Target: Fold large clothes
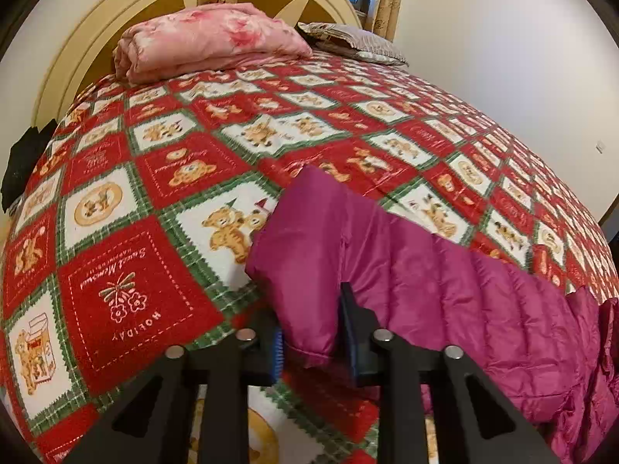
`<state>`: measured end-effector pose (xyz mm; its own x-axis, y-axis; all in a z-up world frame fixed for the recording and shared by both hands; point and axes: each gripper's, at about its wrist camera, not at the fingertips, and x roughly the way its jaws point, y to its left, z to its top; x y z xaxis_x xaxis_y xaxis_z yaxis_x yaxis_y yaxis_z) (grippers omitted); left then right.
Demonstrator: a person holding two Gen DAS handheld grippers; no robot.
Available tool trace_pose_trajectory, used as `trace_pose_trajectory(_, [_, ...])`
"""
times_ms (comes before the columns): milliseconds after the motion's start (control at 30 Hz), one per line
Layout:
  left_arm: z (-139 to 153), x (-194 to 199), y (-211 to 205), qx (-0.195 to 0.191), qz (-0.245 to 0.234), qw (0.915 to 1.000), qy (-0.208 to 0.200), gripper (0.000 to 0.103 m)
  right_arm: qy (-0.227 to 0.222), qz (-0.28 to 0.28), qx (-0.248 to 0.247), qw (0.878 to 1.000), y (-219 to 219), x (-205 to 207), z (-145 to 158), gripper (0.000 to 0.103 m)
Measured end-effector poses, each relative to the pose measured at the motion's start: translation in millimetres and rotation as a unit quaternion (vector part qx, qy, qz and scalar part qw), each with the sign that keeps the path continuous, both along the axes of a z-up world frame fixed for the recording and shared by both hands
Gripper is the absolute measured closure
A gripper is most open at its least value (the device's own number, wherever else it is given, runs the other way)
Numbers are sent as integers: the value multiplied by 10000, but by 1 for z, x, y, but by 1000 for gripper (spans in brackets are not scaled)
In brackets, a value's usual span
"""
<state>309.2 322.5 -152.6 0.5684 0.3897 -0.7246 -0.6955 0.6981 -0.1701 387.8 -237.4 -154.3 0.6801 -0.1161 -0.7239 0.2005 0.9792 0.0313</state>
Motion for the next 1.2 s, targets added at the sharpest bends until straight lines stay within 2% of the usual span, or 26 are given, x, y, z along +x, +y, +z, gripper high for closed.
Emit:
trace_pose_trajectory(100, [26, 1, -14, 315, -139, 9987, -379, 83, -20, 5, 52, 10000, -1, 0, -1, 26])
trace_pose_trajectory(200, [65, 5, -52, 690, -658, 9916, -872, 83, -40, 10, 100, 9999, -2, -1, -1, 26])
trace_pose_trajectory(233, [82, 7, -74, 862, -969, 9856, -1083, 83, -48, 11, 118, 9999, -2, 0, -1, 26])
trace_pose_trajectory(333, [117, 13, -139, 1302, -1868, 9615, -1537, 83, -72, 16, 169, 9998, -4, -1, -1, 26])
trace_pose_trajectory(367, [126, 14, -167, 1435, -2235, 9493, -1684, 83, -83, 17, 193, 9998, -4, -1, -1, 26])
trace_pose_trajectory(400, [130, 16, -183, 1498, -2437, 9418, -1765, 83, -92, 16, 211, 9997, -5, -1, -2, 26])
trace_pose_trajectory(433, [136, 16, -216, 1611, -2831, 9266, -1882, 83, -104, 17, 239, 9997, -6, -1, -2, 26])
trace_pose_trajectory(500, [138, 17, -258, 1647, -3415, 9043, -1962, 83, -127, 23, 295, 9995, -7, -1, -2, 26])
trace_pose_trajectory(567, [131, 18, -305, 1610, -4026, 8798, -1946, 83, -149, 31, 347, 9993, -8, -2, -2, 25])
trace_pose_trajectory(667, [107, 22, -360, 1618, -4639, 8538, -1721, 83, -179, 38, 418, 9990, -10, -2, -2, 25])
trace_pose_trajectory(767, [77, 30, -398, 1440, -5057, 8405, -1304, 82, -205, 39, 471, 9987, -12, -3, -2, 25])
trace_pose_trajectory(867, [49, 34, -423, 1159, -5347, 8321, -910, 77, -227, 41, 524, 9984, -13, -4, -2, 25])
trace_pose_trajectory(933, [29, 34, -432, 752, -5638, 8208, -530, 65, -244, 53, 567, 9981, -15, -4, -2, 24])
trace_pose_trajectory(967, [23, 33, -435, 632, -5738, 8156, -401, 55, -248, 58, 585, 9980, -15, -4, -2, 24])
trace_pose_trajectory(1000, [18, 32, -436, 549, -5815, 8112, -285, 52, -251, 63, 596, 9979, -15, -4, -2, 24])
trace_pose_trajectory(1067, [16, 25, -437, 570, -5867, 8075, -199, 49, -255, 77, 612, 9978, -15, -4, -2, 22])
trace_pose_trajectory(1200, [27, -5, -426, 819, -5956, 7988, -221, 37, -274, 80, 644, 9975, -16, -5, -3, 22])
